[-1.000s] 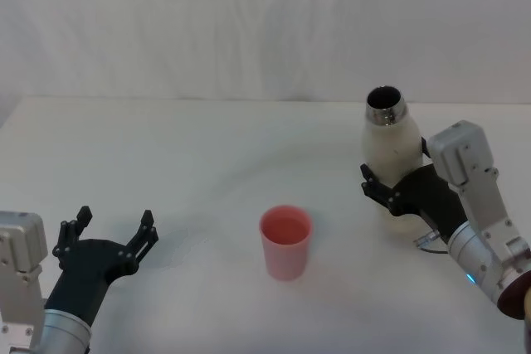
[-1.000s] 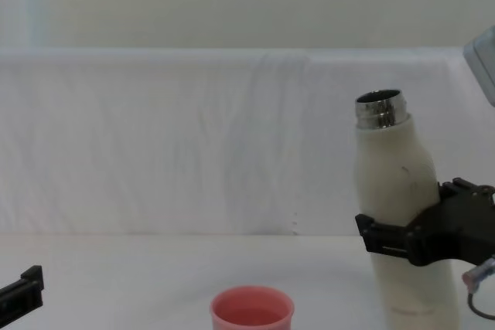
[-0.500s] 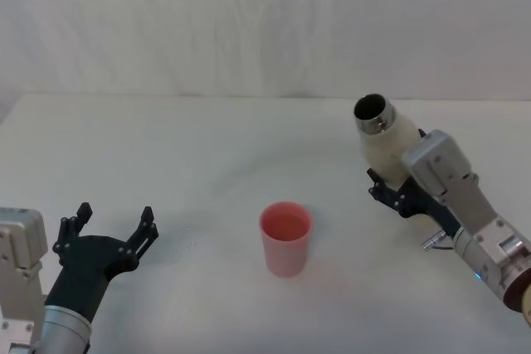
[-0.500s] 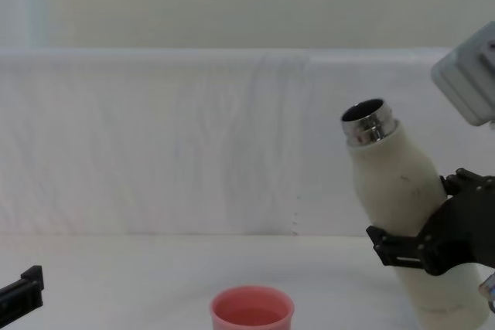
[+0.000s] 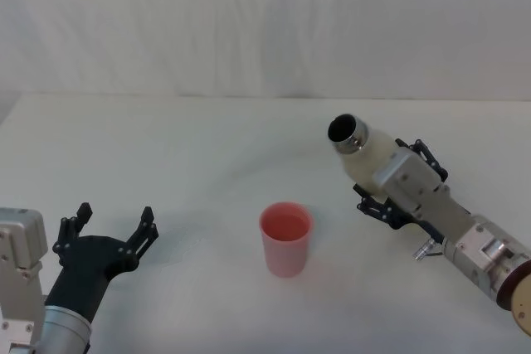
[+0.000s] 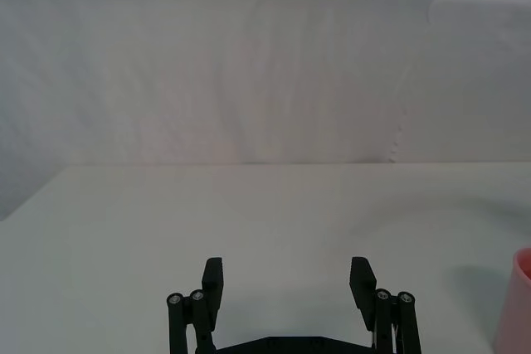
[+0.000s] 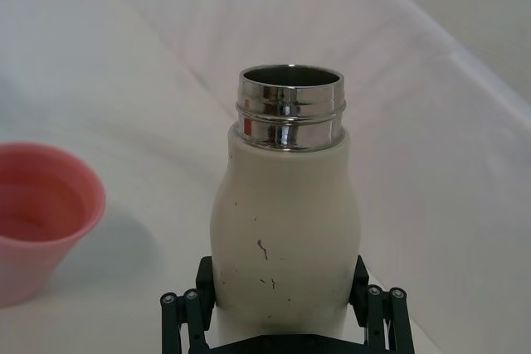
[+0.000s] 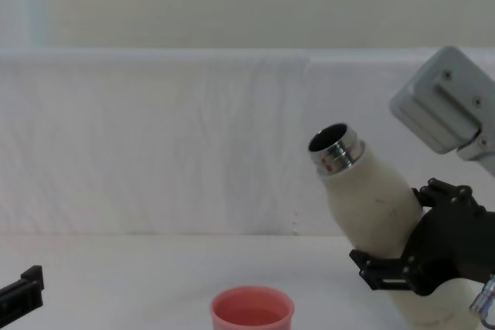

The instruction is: Grasp the thermos with one hand and pour water into the cup lid.

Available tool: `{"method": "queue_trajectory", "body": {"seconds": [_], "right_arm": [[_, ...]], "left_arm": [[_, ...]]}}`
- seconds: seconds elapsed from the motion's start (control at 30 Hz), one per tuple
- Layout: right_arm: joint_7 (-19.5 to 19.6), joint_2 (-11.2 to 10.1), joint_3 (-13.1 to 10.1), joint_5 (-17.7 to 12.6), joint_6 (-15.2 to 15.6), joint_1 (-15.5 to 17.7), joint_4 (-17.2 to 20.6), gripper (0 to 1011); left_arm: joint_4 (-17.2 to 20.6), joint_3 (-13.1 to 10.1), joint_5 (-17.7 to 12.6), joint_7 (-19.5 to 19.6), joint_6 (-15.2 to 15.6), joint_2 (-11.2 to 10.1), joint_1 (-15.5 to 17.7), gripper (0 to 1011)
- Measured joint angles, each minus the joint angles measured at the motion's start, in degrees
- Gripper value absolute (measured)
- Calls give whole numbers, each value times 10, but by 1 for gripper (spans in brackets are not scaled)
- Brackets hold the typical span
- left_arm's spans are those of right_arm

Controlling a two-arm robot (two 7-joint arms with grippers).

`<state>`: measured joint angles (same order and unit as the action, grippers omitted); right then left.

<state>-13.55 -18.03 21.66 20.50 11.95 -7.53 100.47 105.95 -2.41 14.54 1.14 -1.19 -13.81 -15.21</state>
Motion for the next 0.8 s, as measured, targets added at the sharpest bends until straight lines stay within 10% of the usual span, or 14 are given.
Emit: {"method": "queue_trajectory", "body": {"seconds": [0.8], "right_arm": [[-36,-10,22,102,20,-9,10,957]], "left_arm": [[0,0,0,0,0,0,0,1001]]}}
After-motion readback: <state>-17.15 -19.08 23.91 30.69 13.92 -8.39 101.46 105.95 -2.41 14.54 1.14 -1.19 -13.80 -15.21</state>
